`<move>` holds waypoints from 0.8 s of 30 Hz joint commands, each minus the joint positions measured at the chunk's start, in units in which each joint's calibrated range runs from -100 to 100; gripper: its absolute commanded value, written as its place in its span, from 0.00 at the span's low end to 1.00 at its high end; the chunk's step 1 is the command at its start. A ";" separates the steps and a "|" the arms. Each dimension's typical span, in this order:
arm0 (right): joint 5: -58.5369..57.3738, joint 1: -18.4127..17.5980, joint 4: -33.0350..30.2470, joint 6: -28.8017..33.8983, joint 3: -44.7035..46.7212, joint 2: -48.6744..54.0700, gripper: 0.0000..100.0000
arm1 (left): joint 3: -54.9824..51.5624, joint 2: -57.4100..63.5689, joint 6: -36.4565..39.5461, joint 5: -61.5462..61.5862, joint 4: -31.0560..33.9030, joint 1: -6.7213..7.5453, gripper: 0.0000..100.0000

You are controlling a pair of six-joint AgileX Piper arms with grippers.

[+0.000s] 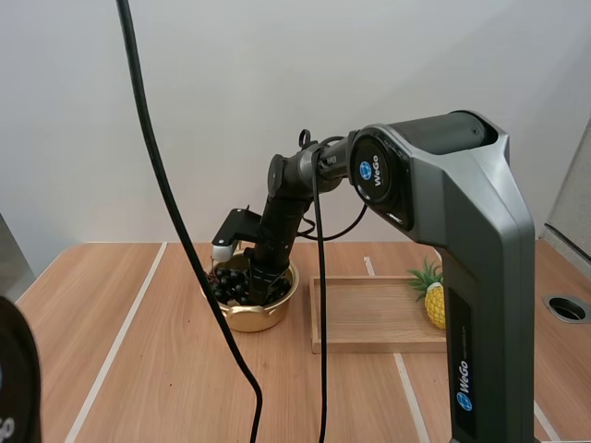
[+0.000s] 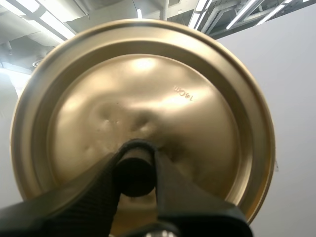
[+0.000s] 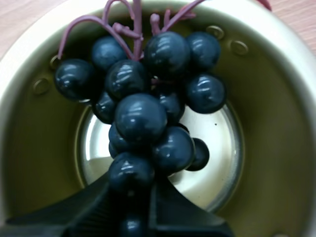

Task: Open the pot, put the grape inside, and close it

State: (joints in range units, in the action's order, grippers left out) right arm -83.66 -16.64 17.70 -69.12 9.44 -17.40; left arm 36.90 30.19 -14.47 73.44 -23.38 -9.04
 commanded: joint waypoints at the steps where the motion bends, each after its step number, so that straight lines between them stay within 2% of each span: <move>1: -2.49 0.43 -0.74 -0.14 -0.23 1.29 0.94 | 0.58 0.51 0.20 -2.10 0.02 -0.08 0.00; 2: -2.49 0.43 -0.57 -0.14 -0.23 1.46 1.00 | 0.58 0.51 0.20 -2.10 0.02 -0.08 0.00; 12: -4.13 0.43 0.01 1.99 -3.03 3.59 1.00 | 0.58 0.40 0.20 -2.09 0.02 -0.08 0.00; 19: -4.86 0.43 0.49 2.13 -3.90 11.83 1.00 | 0.58 0.40 0.20 -2.09 0.02 -0.08 0.00; 24: -6.92 0.92 0.12 5.33 -3.90 19.57 1.00 | 0.58 0.40 0.20 -2.09 0.02 -0.08 0.00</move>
State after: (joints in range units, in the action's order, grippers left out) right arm -88.59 -16.25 17.82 -65.42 6.00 -1.75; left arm 36.90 30.19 -14.47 73.44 -23.38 -9.04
